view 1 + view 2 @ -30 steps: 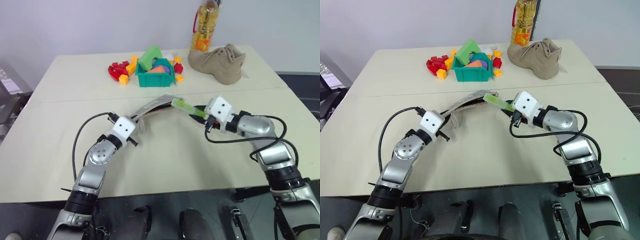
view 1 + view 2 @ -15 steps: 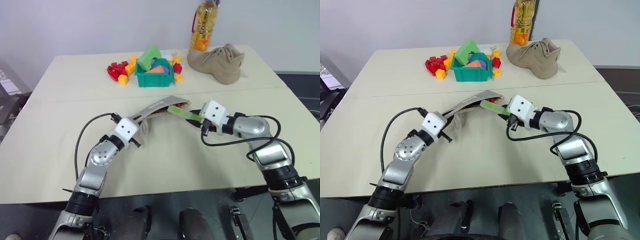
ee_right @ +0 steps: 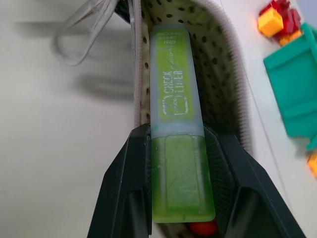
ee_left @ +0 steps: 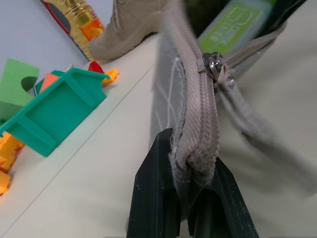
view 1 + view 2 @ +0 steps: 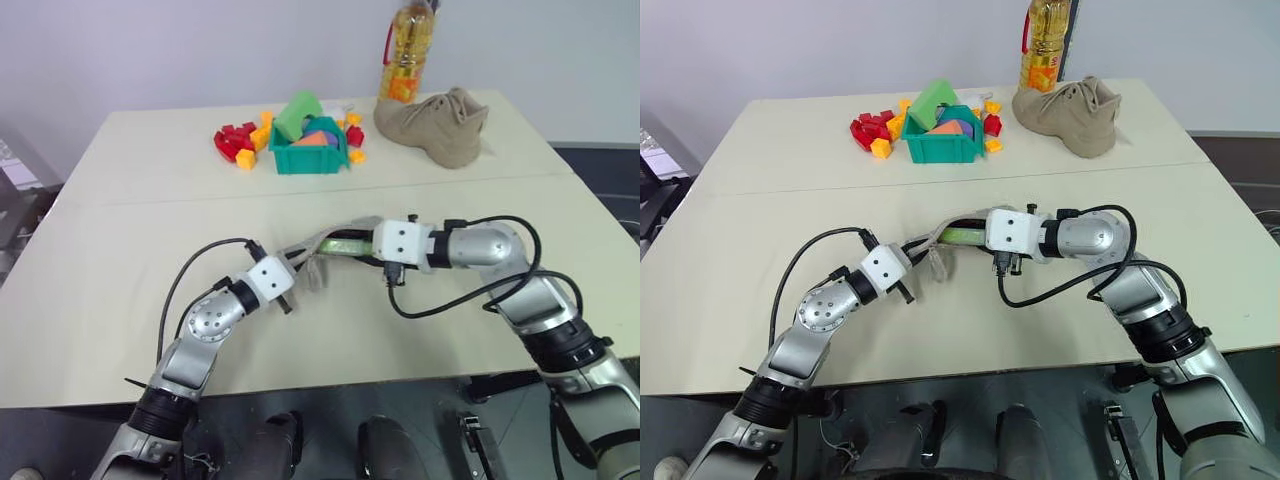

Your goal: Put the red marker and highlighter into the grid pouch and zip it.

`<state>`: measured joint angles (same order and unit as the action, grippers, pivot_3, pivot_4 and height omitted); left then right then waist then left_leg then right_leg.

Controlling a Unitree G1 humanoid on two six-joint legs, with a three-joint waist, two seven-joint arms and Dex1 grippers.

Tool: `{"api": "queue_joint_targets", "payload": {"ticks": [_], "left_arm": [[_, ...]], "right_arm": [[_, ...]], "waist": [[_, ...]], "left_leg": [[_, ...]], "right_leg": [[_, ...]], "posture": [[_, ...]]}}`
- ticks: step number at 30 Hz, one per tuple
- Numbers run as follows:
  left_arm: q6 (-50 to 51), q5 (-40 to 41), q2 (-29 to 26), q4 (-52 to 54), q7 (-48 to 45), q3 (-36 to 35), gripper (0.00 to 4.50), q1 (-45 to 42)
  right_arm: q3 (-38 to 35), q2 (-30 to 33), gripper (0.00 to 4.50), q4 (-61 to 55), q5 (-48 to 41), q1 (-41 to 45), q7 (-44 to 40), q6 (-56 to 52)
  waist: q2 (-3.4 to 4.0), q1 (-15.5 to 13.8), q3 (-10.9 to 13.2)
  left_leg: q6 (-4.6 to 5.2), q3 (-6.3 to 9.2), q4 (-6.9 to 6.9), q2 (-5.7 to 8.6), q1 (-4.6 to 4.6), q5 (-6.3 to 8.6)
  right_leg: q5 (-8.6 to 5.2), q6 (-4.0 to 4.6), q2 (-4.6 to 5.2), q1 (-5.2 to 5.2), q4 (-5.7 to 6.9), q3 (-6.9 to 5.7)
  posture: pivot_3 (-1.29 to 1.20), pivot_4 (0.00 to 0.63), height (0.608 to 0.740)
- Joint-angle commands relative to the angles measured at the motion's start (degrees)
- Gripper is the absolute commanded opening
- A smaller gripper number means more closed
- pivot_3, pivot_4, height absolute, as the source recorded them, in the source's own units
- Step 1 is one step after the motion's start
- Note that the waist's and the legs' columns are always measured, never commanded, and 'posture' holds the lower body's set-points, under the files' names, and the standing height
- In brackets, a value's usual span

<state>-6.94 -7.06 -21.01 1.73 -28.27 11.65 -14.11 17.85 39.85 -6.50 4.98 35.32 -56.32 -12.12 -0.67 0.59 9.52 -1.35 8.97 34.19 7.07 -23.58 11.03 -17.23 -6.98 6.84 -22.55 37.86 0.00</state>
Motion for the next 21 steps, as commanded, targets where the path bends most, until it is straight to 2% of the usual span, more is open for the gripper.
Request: {"api": "queue_joint_targets", "payload": {"ticks": [1,7,16,19,21], "left_arm": [[-0.7,0.49,0.06,3.17,-0.1,-0.27,0.0,-0.01],[2.56,3.31,0.89,4.35,0.97,-3.13,0.0,-0.09],[16.13,11.19,6.22,5.32,4.78,-9.33,0.0,-4.27],[20.59,13.88,8.7,4.58,6.22,-10.77,0.0,-6.68],[22.56,15.26,10.6,3.96,7.63,-11.6,0.0,-8.11]], "right_arm": [[-0.31,-0.45,1.42,-1.18,0.6,2.39,-0.43,0.73],[-3.98,-0.53,4.41,-1.07,-0.98,3.57,0.8,0.65],[-17.26,-1.85,4.41,-4.91,-18.63,3.38,0.1,-11.68],[-18.3,-3.66,4.41,-9.02,-25.67,-0.15,0.07,-18.79],[-16.3,-6.29,4.41,-11.09,-26.92,-2.58,2.61,-22.17]], "waist": [[0.0,-0.05,0.0],[-0.01,0.03,0.0],[-0.06,-0.03,0.04],[-0.08,0.0,0.03],[-0.09,-0.01,0.03]], "left_leg": [[0.0,0.0,0.0,0.0,0.0,0.0],[0.0,0.01,0.0,0.0,0.0,0.0],[0.0,0.03,0.02,0.0,-0.01,0.0],[0.01,0.04,0.02,0.0,-0.01,0.0],[0.01,0.04,0.03,0.0,-0.01,0.0]], "right_leg": [[0.0,0.0,0.0,0.0,0.0,0.0],[0.0,0.0,0.0,-0.01,0.0,0.0],[0.0,0.0,0.0,0.02,0.0,-0.02],[0.0,0.0,0.0,0.02,0.0,-0.03],[0.0,0.0,-0.01,0.03,-0.01,-0.03]], "posture": [[0.0,0.15,0.74],[0.0,0.15,0.74],[0.0,0.15,0.74],[0.0,0.15,0.74],[0.0,0.15,0.74]]}}
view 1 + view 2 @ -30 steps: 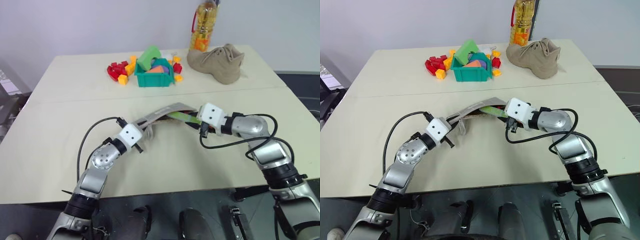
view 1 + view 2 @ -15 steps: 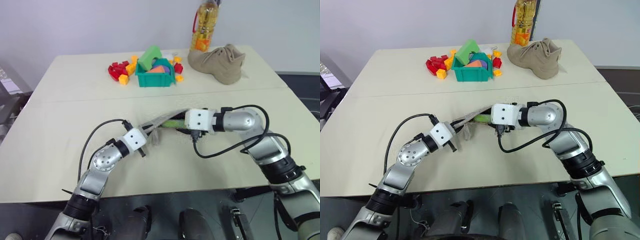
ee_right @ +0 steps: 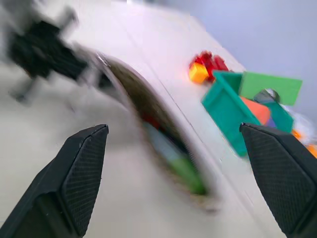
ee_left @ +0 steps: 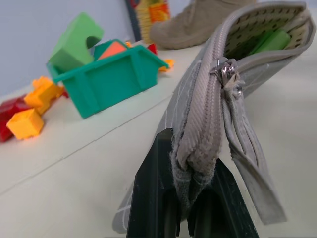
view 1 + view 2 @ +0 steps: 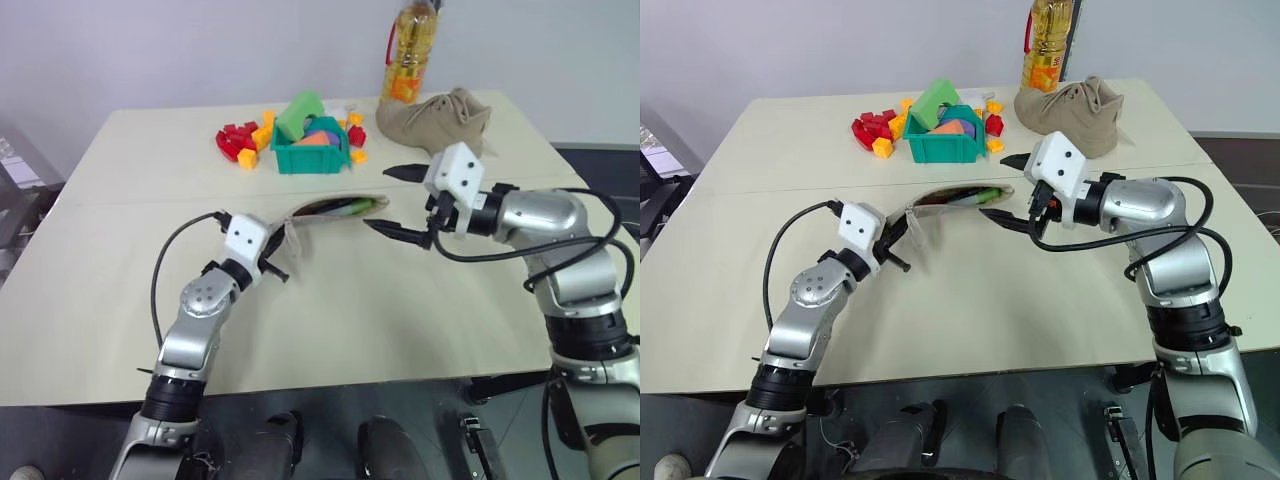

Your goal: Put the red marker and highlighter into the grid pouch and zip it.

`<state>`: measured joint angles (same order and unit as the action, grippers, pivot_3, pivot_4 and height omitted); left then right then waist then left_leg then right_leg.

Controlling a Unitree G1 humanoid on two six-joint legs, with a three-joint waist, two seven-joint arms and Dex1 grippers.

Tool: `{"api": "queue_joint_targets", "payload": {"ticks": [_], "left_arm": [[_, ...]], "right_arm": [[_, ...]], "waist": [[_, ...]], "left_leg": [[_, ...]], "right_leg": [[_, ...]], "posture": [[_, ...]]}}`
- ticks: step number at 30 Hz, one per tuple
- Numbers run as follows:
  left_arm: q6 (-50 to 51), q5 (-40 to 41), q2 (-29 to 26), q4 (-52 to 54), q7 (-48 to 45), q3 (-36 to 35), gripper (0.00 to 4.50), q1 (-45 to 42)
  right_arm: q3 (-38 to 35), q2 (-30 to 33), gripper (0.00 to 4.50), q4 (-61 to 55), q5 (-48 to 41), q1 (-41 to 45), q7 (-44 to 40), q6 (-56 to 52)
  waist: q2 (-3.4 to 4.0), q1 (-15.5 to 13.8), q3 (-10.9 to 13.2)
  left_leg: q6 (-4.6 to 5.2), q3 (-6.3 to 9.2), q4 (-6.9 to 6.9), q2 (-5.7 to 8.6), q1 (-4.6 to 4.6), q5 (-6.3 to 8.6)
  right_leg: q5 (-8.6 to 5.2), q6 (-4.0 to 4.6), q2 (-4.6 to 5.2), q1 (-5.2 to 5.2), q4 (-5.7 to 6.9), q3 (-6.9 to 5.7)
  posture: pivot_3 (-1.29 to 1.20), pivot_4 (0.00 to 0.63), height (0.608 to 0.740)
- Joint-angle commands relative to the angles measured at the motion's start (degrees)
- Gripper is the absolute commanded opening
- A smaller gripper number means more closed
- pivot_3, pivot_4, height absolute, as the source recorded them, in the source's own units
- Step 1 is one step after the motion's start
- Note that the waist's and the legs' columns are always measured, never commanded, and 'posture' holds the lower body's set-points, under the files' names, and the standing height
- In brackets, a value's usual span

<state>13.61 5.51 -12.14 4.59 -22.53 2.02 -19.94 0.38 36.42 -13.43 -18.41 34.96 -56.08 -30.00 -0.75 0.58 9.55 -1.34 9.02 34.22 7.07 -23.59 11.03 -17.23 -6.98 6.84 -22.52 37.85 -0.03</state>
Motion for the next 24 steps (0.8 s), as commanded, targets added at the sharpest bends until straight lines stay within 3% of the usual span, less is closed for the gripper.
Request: {"api": "queue_joint_targets", "payload": {"ticks": [1,8,15,19,20,24], "left_arm": [[2.84,3.39,2.7,0.9,2.52,-2.36,0.0,-2.88],[7.44,7.47,7.52,2.03,4.05,-2.09,0.0,-4.77],[10.08,8.99,9.15,3.46,4.11,-0.86,0.0,-4.42],[10.58,9.15,9.89,4.09,4.66,-0.82,0.0,-3.86],[10.64,9.15,9.99,4.16,4.74,-0.81,0.0,-3.75],[10.61,9.27,10.04,4.37,4.89,-0.57,0.0,-3.44]], "right_arm": [[2.4,-4.45,4.41,-4.66,-3.03,-3.06,4.33,-5.0],[5.39,-15.75,4.41,2.47,2.82,-2.09,19.77,-6.51],[7.34,-20.0,4.41,6.09,4.13,-0.56,23.27,-6.32],[8.99,-21.52,3.11,4.59,2.72,-0.96,22.17,-7.42],[9.23,-21.63,3.11,4.37,2.57,-1.06,21.98,-7.57],[9.4,-22.04,1.6,4.63,2.7,-1.0,22.28,-8.04]], "waist": [[-0.02,0.14,0.0],[-0.02,0.07,0.0],[-0.02,0.15,-0.01],[-0.02,0.27,-0.01],[-0.02,0.27,-0.01],[-0.02,0.21,-0.01]], "left_leg": [[0.0,0.0,0.0,0.0,0.0,0.0],[-0.02,-0.01,0.05,0.01,0.0,-0.02],[-0.03,-0.01,0.05,0.02,0.0,-0.02],[-0.03,-0.01,0.03,0.02,0.0,-0.02],[-0.03,0.0,0.03,0.01,0.0,-0.02],[-0.03,0.0,0.03,0.01,0.0,-0.02]], "right_leg": [[0.0,0.0,0.0,0.01,0.0,0.0],[0.01,0.01,0.0,-0.04,0.08,0.02],[0.01,0.01,-0.01,-0.03,0.07,0.02],[0.01,0.01,-0.02,-0.06,0.08,0.03],[0.01,0.01,-0.02,-0.06,0.08,0.03],[0.01,0.01,-0.03,-0.05,0.08,0.03]], "posture": [[0.0,0.15,0.74],[0.0,0.15,0.74],[0.0,0.15,0.74],[0.0,0.15,0.74],[0.0,0.15,0.74],[0.0,0.15,0.74]]}}
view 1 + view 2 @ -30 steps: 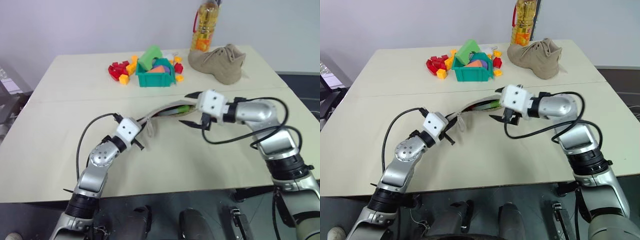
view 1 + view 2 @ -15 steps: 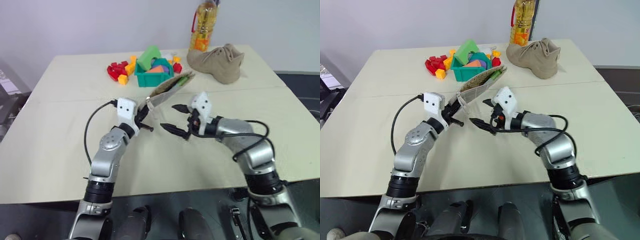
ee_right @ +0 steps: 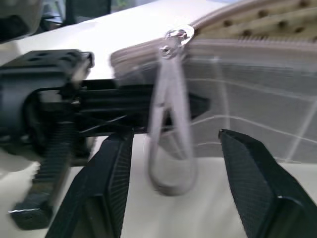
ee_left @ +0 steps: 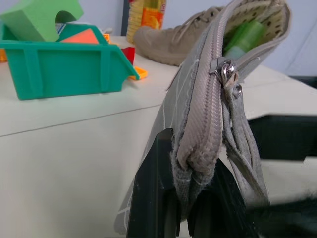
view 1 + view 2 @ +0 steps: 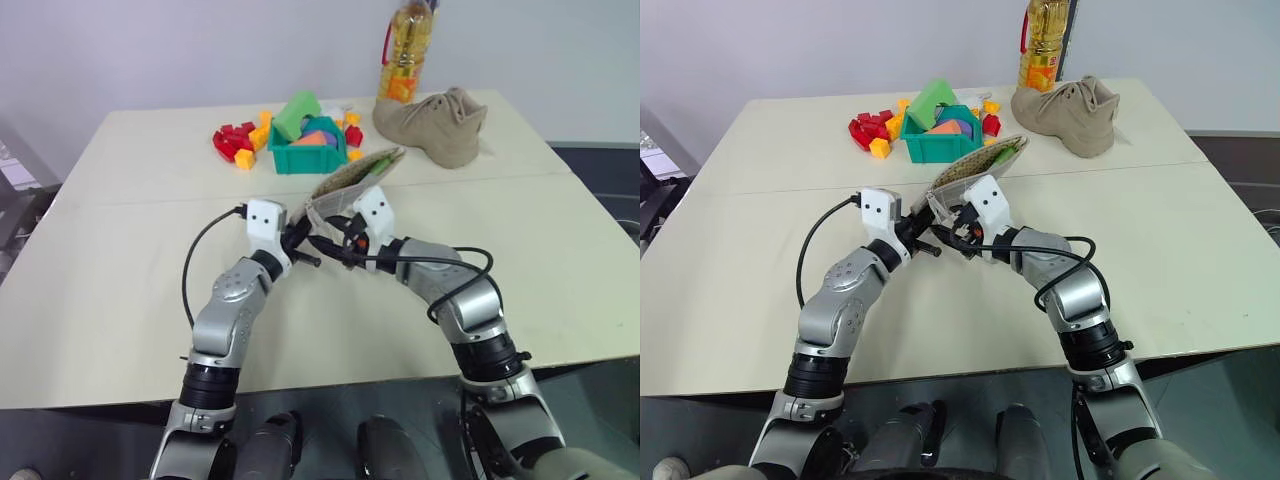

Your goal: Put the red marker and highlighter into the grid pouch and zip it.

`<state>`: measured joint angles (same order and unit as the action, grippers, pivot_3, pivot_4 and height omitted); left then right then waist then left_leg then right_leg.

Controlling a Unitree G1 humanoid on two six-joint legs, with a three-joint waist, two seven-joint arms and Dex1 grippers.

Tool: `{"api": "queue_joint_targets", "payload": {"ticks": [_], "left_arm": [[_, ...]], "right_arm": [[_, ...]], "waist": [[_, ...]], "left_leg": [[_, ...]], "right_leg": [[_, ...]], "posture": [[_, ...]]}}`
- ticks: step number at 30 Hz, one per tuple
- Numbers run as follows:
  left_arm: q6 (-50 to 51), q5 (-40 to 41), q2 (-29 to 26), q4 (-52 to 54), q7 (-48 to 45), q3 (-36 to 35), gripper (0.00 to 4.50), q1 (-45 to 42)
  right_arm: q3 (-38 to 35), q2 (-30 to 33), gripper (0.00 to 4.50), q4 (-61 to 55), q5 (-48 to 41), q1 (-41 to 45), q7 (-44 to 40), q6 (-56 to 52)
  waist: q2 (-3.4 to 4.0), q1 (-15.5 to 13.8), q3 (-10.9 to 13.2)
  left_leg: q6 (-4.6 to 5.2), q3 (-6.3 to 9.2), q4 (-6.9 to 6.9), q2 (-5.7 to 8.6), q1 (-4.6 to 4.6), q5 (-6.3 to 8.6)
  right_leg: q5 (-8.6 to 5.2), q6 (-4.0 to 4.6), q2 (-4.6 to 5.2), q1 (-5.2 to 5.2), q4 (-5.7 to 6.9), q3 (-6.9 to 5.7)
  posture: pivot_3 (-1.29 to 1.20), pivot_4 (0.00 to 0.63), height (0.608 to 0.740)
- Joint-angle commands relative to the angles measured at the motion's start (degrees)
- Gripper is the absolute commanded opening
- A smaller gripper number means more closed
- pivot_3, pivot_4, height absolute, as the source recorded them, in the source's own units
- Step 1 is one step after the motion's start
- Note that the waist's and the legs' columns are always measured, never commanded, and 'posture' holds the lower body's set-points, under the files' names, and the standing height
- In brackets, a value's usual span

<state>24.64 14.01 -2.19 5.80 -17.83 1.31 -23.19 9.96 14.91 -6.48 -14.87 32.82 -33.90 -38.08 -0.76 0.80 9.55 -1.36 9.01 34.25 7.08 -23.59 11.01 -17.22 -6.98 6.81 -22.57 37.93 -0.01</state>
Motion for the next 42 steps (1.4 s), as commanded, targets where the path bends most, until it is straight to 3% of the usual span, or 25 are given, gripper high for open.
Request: {"api": "queue_joint_targets", "payload": {"ticks": [1,3,10,19,28,29,32,36,38,42], "left_arm": [[-0.4,0.81,0.08,3.17,0.24,0.16,0.0,-0.17],[-0.45,0.93,0.03,3.26,0.35,0.18,0.0,-0.14],[-1.84,0.19,-2.38,2.58,-0.15,-0.65,0.0,-0.04],[-6.6,-2.72,-10.73,0.51,-3.75,-1.44,0.0,2.11],[-9.05,-2.23,-14.08,-1.19,-5.25,-2.53,0.0,4.2],[-8.92,-1.82,-14.12,-0.98,-5.47,-2.7,0.33,4.51],[-7.78,-1.15,-14.25,-0.57,-5.41,-3.21,1.5,5.26],[-5.95,-0.46,-15.32,1.68,-5.7,-4.91,3.65,8.13],[-4.94,0.42,-16.34,3.37,-5.98,-6.35,4.49,10.61],[-1.82,2.75,-18.01,6.62,-5.01,-11.32,4.49,17.74]], "right_arm": [[-0.27,-0.59,1.03,-2.17,-0.79,1.2,0.2,-0.13],[-0.73,-0.54,0.05,-1.66,-0.61,1.43,0.55,-0.33],[-3.45,2.68,0.05,-1.05,0.58,2.67,1.49,0.84],[-11.86,14.23,0.05,4.41,3.17,6.9,2.77,4.03],[-12.53,19.58,0.05,7.21,3.69,4.89,0.32,5.67],[-11.79,20.2,0.01,6.35,3.2,3.94,-1.56,5.92],[-12.22,20.46,0.86,4.83,0.64,2.1,-4.33,3.88],[-13.05,22.17,2.95,5.08,1.0,-2.93,-5.92,4.76],[-14.08,22.92,2.98,4.36,0.67,-5.8,-7.05,6.34],[-17.43,23.88,2.98,1.1,-2.12,-12.15,-9.71,9.06]], "waist": [[0.0,-0.01,0.0],[0.0,-0.08,0.0],[0.0,-0.06,0.0],[0.0,-0.08,0.0],[0.0,-0.05,0.0],[0.0,-0.07,0.0],[0.0,-0.09,0.0],[0.0,-0.12,0.0],[0.0,-0.13,0.0],[0.02,0.02,0.0]], "left_leg": [[0.0,0.0,0.0,0.0,0.0,0.0],[0.0,0.0,0.0,0.0,0.0,0.0],[0.0,-0.01,0.0,0.01,0.0,0.0],[0.0,-0.03,-0.01,0.0,0.0,0.0],[0.01,-0.05,-0.04,-0.01,0.0,0.0],[0.01,-0.05,-0.04,-0.01,0.0,0.0],[0.04,-0.06,-0.04,-0.01,0.0,0.02],[0.04,-0.05,-0.04,-0.01,0.0,0.02],[0.05,-0.05,-0.04,-0.01,-0.01,0.03],[0.06,-0.07,-0.08,-0.03,-0.01,0.04]], "right_leg": [[0.0,0.0,0.0,0.0,0.0,0.0],[0.0,0.0,0.0,0.0,0.0,0.0],[0.0,0.0,0.0,0.0,0.0,0.0],[0.0,0.0,0.01,0.0,-0.01,0.01],[0.0,0.0,0.02,-0.01,-0.03,0.03],[0.0,0.01,0.02,-0.01,-0.04,0.02],[0.0,0.0,0.02,0.03,-0.09,0.02],[0.0,0.0,0.02,0.03,-0.09,0.02],[-0.01,0.0,0.03,0.03,-0.12,0.02],[-0.01,0.0,0.03,0.0,-0.14,0.04]], "posture": [[0.0,0.15,0.74],[0.0,0.15,0.74],[0.0,0.15,0.74],[0.0,0.15,0.74],[0.0,0.15,0.74],[0.0,0.15,0.74],[0.0,0.15,0.74],[0.0,0.15,0.74],[0.0,0.15,0.74],[0.0,0.15,0.74]]}}
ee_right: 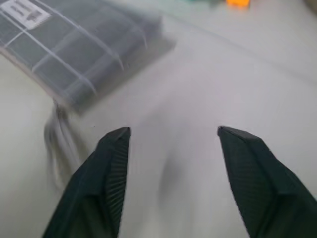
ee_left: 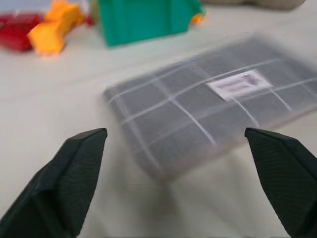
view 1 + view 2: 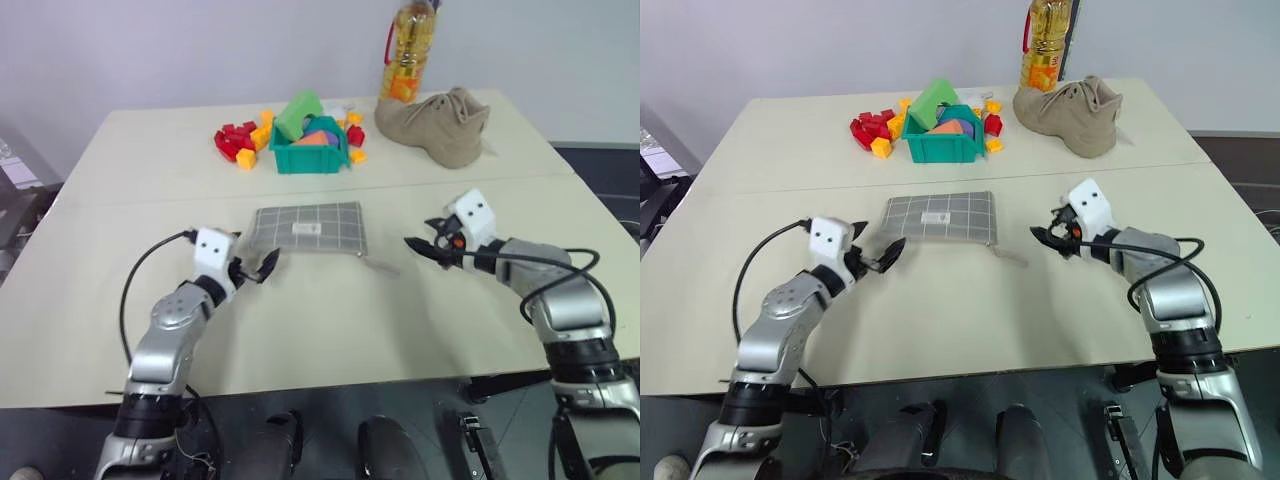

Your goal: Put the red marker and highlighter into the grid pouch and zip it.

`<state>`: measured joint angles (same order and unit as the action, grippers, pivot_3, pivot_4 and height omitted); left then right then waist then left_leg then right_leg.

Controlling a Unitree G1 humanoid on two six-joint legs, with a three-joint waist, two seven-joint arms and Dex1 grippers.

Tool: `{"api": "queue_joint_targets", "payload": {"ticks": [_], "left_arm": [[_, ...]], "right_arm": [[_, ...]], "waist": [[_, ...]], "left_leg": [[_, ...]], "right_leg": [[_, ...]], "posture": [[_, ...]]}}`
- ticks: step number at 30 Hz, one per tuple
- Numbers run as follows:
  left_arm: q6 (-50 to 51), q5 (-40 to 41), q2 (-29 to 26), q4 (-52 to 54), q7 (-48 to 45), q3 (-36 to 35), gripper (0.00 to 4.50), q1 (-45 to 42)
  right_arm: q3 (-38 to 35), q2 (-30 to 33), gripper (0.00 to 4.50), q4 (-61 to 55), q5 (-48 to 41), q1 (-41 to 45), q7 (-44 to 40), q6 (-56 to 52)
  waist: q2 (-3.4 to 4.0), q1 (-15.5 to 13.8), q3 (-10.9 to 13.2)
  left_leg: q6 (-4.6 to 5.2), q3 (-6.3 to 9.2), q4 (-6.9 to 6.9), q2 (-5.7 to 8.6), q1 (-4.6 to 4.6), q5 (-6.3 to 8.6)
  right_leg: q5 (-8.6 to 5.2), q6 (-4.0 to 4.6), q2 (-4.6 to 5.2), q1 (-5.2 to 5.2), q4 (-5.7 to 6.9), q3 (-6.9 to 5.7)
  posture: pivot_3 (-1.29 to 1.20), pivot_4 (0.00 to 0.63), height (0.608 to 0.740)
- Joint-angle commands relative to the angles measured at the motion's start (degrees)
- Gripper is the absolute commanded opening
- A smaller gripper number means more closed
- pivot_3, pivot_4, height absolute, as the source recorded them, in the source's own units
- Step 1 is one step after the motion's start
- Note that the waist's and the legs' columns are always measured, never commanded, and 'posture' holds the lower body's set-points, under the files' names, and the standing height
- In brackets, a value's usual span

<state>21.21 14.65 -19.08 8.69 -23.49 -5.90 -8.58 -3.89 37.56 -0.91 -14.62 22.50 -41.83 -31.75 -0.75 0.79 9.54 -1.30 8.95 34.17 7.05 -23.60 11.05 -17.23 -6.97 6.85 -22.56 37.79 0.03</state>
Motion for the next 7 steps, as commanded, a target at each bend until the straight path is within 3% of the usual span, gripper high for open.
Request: {"api": "queue_joint_targets", "payload": {"ticks": [1,7], "left_arm": [[2.21,2.06,-1.62,4.33,0.94,-4.9,4.49,4.63],[1.95,2.73,-2.89,5.07,0.77,-8.16,4.49,8.88]], "right_arm": [[-4.16,1.24,2.98,-4.88,-2.86,-2.78,-2.14,2.95],[-4.52,-0.24,2.98,-3.97,-3.82,-4.08,-1.95,4.37]], "waist": [[0.0,0.03,0.0],[0.0,-0.35,0.01]], "left_leg": [[0.0,0.0,-0.01,-0.01,0.0,0.0],[0.0,0.01,0.03,-0.01,0.0,0.01]], "right_leg": [[0.0,0.0,0.0,-0.01,0.0,0.0],[0.0,0.02,0.0,0.07,-0.02,-0.01]], "posture": [[0.0,0.15,0.74],[0.0,0.15,0.74]]}}
